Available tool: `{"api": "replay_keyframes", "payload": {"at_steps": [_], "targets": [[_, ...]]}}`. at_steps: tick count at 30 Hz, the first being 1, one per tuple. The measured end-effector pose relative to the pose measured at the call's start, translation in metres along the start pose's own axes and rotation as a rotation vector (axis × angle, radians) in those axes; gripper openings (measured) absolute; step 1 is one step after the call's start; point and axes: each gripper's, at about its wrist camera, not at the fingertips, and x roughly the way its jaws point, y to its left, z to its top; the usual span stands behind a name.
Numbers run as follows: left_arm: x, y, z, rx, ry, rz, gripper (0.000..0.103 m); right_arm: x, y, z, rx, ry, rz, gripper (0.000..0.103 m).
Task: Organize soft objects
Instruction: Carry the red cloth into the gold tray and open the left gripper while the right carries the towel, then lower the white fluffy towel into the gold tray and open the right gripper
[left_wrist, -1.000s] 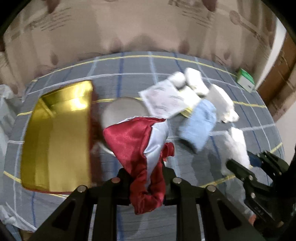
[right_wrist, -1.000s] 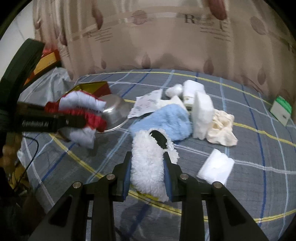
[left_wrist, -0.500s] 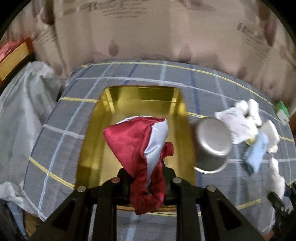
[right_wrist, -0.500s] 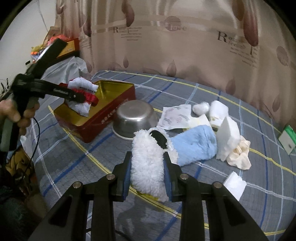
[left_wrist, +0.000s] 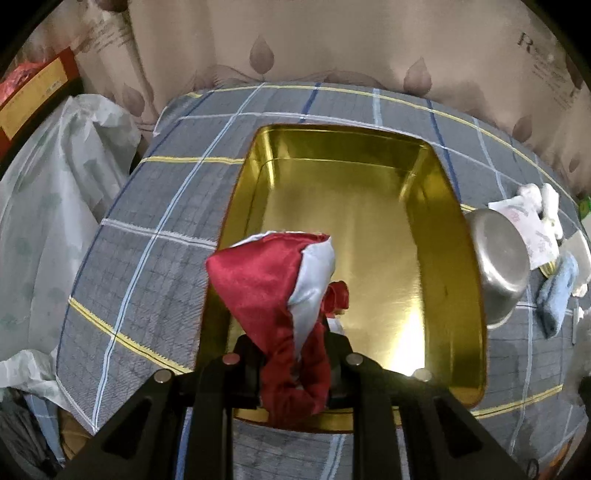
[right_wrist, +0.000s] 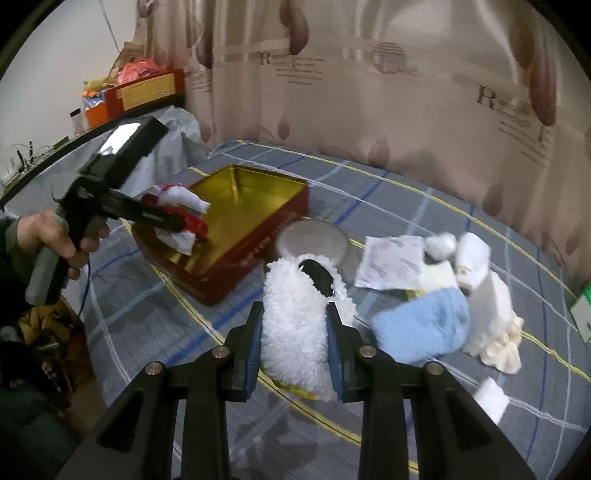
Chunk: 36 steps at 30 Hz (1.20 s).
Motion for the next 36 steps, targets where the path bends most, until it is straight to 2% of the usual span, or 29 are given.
{"api": "replay_keyframes", "payload": {"at_steps": [2, 7, 9, 11, 13, 14, 18, 25, 36], "targets": [[0.001, 0.003, 0.001, -0.014, 0.006, -0.012, 0.025, 0.004, 0.005, 0.005, 0.002, 0.005, 0.03, 0.028], [0.001, 0.011, 0.001, -0.038, 0.015, -0.015, 0.035, 0.016, 0.023, 0.02, -0.025, 0.006, 0.069, 0.028], [-0.001, 0.013, 0.001, -0.036, 0.017, -0.041, 0.038, 0.022, 0.03, 0.025, -0.039, 0.006, 0.079, 0.028], [-0.005, 0.016, 0.001, -0.042, 0.003, -0.048, 0.044, 0.03, 0.034, 0.031, -0.042, 0.012, 0.094, 0.028], [-0.009, 0.019, 0.002, -0.054, -0.009, -0.059, 0.055, 0.036, 0.037, 0.035, -0.037, 0.013, 0.112, 0.028], [-0.01, 0.021, 0.002, -0.058, -0.005, -0.066, 0.056, 0.04, 0.04, 0.039, -0.043, 0.015, 0.118, 0.028], [-0.013, 0.026, -0.001, -0.073, 0.005, -0.086, 0.057, 0.051, 0.051, 0.049, -0.058, 0.017, 0.143, 0.028], [-0.042, 0.028, -0.009, -0.067, -0.049, -0.097, 0.057, 0.069, 0.07, 0.07, -0.092, 0.011, 0.177, 0.028], [-0.065, 0.061, -0.022, -0.141, -0.095, -0.065, 0.057, 0.115, 0.094, 0.091, -0.121, 0.058, 0.153, 0.029]]}}
